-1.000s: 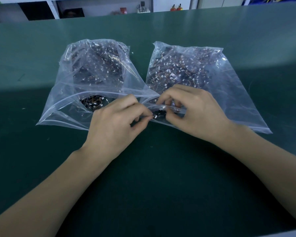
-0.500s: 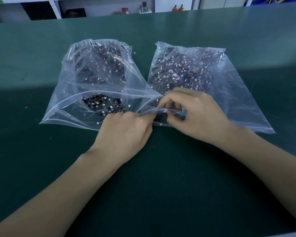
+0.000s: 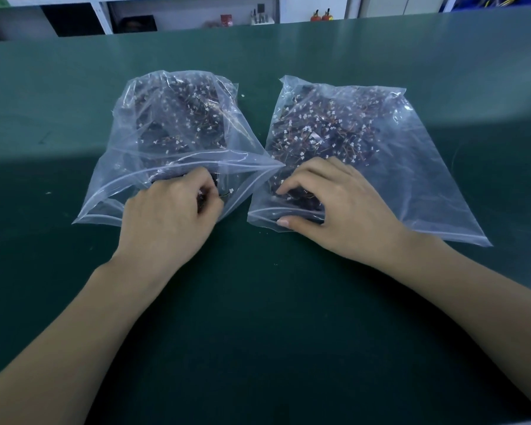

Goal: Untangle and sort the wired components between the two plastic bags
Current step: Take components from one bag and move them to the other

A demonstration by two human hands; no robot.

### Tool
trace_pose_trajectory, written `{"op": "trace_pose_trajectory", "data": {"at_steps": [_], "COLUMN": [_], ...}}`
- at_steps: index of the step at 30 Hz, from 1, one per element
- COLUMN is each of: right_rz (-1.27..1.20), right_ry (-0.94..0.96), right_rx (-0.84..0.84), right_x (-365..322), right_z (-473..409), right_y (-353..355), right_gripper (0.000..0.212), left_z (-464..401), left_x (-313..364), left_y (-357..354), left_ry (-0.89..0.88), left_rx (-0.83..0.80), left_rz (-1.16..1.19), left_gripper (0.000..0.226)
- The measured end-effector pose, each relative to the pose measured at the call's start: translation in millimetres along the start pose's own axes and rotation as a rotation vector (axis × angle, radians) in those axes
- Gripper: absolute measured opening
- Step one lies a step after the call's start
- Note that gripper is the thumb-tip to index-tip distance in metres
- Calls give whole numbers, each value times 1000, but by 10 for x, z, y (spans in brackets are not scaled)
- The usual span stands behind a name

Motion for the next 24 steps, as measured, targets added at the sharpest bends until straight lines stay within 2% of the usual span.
{"op": "trace_pose_trajectory", "data": {"at_steps": [1,5,10,17,22,24], "right_rz": [6,15,42,1,-51,-142], "right_ry": [-5,-30,-28,-12,3,2], "right_rx": [1,11,21,64,92,123], "right_x": [-2,-2,-2,-83,-150,-158], "right_z": [-1,-10,-4,7,8,14], "right_y": [-10,-25,-20,16,50,67], "right_gripper": [42,41,28,25,25,26], "left_z": [-3,9,1,0,28,47], "left_x": [1,49,57,64,119,148], "left_y": [-10,17,6,94,192,221], "left_ry": [-12,-44,-69,-107,-169,-188], "left_rx": [-15,-19,-16,159,309,340], "left_rz": [12,81,110,120,228,302], "left_gripper": [4,14,11,7,6,9]}}
Point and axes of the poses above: each hand's wrist, its own z-axis away from the middle knuckle, its own y-axis out of the back of the hand, x = y × z, the point moved 6 cm from there along -z, towards the middle knuckle, and after that the axes turned 14 degrees about -z, right-handed, at the moved point
